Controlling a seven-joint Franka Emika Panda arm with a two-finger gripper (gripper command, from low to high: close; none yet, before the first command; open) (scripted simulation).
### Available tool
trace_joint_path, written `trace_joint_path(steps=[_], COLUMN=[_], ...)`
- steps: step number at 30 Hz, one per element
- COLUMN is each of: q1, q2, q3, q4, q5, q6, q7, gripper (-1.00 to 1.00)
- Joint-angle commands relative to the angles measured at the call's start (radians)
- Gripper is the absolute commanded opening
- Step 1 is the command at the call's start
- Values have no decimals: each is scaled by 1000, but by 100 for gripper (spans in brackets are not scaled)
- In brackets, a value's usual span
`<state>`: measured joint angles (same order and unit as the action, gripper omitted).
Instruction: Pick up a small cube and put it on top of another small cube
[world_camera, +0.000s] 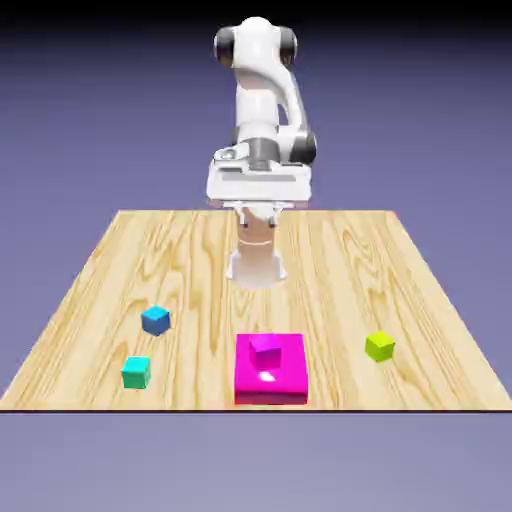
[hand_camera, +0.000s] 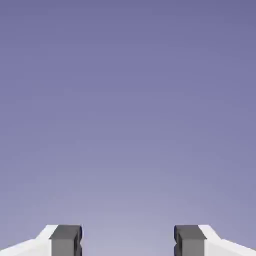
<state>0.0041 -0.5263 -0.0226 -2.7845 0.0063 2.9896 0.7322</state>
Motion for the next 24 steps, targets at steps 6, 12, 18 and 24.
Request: trace_joint_path(steps=[6,12,18,24], q1=[-39,-79,-119,-158], q2=[217,435,652,870], q3=[-112,-225,-337,-449], q4=[127,253,380,507], q5=[31,63,94,125], q6=[-236,-471,-707,-942], q7=[-44,-88,-132,-176], gripper=[0,0,0,0])
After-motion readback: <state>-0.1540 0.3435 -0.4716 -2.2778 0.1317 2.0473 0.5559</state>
